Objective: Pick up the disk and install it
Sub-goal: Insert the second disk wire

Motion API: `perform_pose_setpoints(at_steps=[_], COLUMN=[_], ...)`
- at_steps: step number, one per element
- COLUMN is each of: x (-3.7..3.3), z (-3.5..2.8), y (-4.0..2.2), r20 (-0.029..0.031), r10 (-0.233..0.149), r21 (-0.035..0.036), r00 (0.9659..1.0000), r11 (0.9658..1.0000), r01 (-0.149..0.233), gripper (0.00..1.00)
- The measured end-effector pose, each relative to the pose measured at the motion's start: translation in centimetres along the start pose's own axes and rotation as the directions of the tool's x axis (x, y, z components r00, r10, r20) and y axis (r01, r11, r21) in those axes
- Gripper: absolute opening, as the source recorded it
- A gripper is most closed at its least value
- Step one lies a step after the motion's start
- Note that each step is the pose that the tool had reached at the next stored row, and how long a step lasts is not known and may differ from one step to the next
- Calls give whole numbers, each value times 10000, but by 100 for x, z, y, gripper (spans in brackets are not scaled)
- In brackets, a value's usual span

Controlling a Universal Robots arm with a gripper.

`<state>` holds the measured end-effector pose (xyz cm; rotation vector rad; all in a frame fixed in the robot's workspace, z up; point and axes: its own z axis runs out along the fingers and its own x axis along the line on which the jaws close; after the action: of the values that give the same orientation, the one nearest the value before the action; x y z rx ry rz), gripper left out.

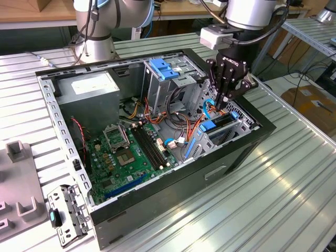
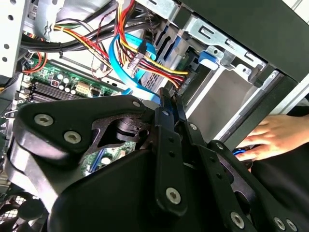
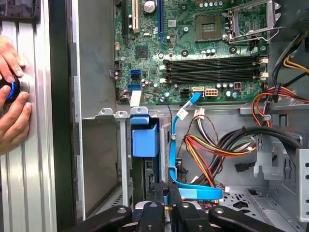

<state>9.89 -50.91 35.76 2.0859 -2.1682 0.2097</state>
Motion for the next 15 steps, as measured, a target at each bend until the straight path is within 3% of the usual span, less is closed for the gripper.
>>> perform_pose_setpoints(at_steps=[5,15], x=[61,64], z=[13,13], y=[2,3], r20=[141,157], r10=[-2,-4], r21=[22,24], r00=[9999,9999], r11=[10000,10000], r01=[2,4], gripper=[16,16])
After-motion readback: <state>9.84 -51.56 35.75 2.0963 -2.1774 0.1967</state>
